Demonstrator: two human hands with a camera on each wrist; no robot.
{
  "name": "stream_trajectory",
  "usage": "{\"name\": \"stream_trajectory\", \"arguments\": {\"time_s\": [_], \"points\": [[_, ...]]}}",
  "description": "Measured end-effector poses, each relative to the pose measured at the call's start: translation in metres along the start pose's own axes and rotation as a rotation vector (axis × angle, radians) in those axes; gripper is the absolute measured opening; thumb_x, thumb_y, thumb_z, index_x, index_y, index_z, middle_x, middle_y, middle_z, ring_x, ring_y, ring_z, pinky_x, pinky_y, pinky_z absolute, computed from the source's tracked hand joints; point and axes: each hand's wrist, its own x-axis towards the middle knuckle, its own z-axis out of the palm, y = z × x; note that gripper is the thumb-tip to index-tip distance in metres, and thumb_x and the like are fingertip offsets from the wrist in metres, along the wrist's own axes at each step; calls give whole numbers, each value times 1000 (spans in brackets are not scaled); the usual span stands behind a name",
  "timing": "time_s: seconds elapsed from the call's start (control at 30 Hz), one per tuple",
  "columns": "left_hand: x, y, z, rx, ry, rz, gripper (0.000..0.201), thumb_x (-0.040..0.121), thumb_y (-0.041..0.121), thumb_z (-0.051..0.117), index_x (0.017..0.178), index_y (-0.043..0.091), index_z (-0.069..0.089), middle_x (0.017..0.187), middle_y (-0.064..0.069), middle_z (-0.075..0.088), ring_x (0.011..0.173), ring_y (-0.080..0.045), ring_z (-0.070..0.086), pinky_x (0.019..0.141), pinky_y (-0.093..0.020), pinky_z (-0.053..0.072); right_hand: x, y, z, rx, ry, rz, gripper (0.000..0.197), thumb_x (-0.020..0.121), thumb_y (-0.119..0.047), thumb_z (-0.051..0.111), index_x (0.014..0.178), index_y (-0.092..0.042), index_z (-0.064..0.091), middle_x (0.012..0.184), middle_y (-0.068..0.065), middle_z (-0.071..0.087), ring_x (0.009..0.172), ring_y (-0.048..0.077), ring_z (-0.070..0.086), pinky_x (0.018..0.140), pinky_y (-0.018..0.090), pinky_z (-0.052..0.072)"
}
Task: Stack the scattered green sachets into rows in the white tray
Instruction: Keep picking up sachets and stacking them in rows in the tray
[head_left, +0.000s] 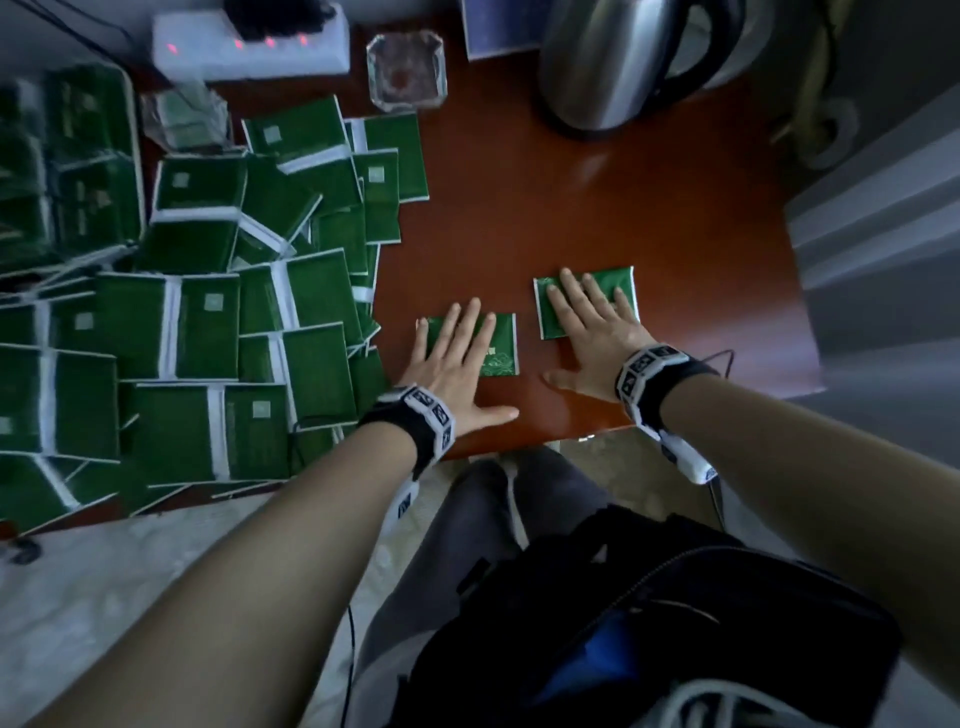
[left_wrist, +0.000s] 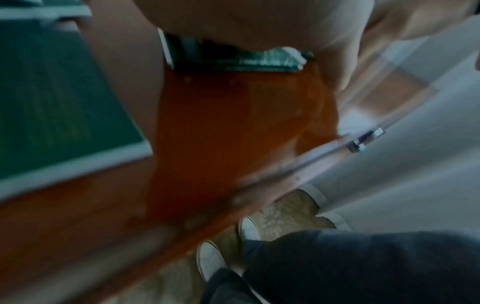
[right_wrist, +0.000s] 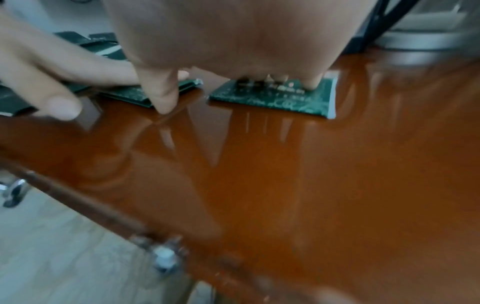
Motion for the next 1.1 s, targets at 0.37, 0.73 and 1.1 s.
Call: {"name": "stream_trajectory", "arguments": {"time_s": [0.37, 0.73, 1.1], "points": [[-72, 44, 86, 65, 230, 23, 100, 87, 8, 56, 156, 25, -14, 163, 3, -21, 152, -19, -9, 121, -52, 2, -74, -27, 85, -49, 272, -59, 96, 79, -47, 68, 156, -16, 20, 164, 6, 14, 147, 32, 23, 117, 56, 17], [-143, 48, -23, -42, 135, -238, 26, 100, 30, 53, 124, 21, 60, 99, -14, 67, 88, -34, 65, 68, -37, 52, -125, -73, -3, -6, 104, 4, 41, 89, -3, 54, 127, -17, 53, 110, 10, 63, 95, 31, 60, 77, 38, 51], [-249, -27, -130, 16, 268, -424, 51, 94, 27, 64, 142, 18, 50, 130, -19, 59, 112, -36, 60, 87, -38, 52, -127, -188, -141, -85, 246, -152, 27, 97, -18, 52, 117, -3, 62, 111, 18, 66, 102, 35, 63, 82, 37, 52]]}}
